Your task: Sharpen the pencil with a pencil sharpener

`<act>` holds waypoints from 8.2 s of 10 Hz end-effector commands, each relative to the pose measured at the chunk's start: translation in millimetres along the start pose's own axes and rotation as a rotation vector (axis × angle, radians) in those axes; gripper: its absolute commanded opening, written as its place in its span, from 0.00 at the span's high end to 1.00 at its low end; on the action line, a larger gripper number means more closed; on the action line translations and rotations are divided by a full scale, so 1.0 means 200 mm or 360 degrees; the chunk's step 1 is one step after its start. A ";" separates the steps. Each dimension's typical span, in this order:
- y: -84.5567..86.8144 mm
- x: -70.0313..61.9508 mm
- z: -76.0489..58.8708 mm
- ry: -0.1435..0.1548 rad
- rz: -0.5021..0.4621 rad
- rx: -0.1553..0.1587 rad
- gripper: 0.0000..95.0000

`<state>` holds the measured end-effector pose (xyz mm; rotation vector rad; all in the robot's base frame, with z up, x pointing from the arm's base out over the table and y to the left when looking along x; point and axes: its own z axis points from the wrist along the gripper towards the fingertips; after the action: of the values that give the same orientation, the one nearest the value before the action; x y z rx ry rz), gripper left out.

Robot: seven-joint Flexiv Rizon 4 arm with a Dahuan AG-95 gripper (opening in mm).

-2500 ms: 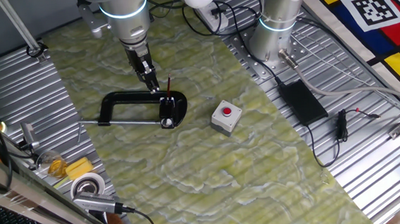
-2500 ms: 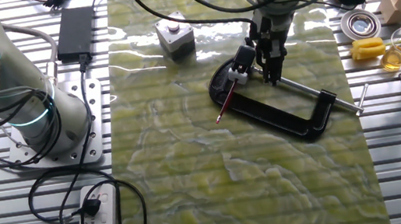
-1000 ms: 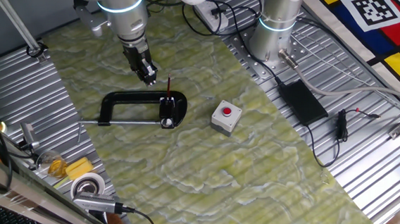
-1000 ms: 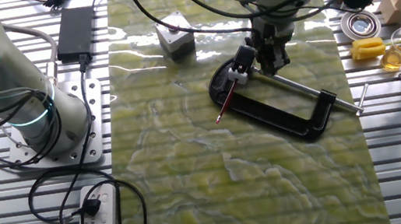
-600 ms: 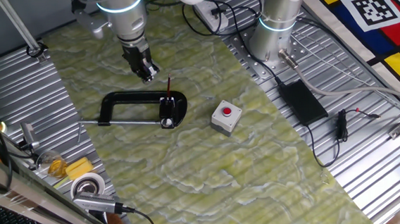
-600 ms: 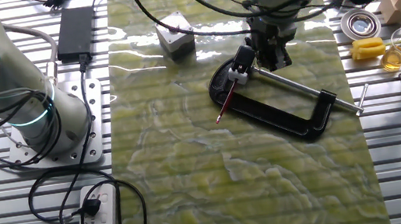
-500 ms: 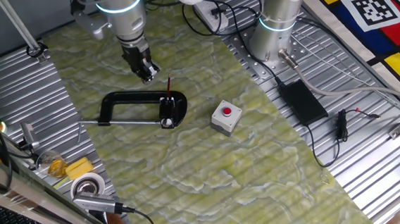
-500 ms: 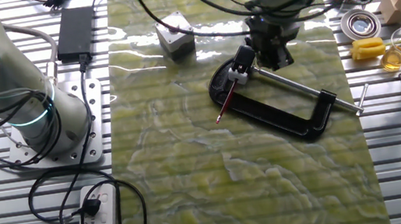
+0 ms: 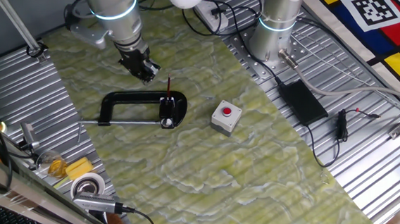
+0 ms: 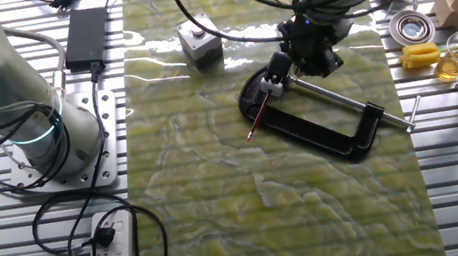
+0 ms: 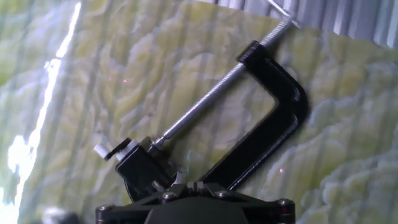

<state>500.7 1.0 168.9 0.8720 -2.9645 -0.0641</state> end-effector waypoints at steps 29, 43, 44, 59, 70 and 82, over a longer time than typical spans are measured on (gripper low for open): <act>0.38 -0.42 0.16 -0.0032 -0.0362 0.0074 0.80; 0.60 -0.37 0.26 -0.0036 -0.0402 0.0089 0.80; 0.60 -0.37 0.26 -0.0041 -0.0423 0.0097 0.80; 0.53 -0.34 0.27 -0.0088 -0.0494 0.0088 0.80; 0.53 -0.34 0.27 -0.0065 -0.0499 0.0036 0.80; 0.50 -0.36 0.35 -0.0082 -0.0538 0.0051 0.80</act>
<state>502.4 125.1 100.6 1.3900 -2.8360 -0.0513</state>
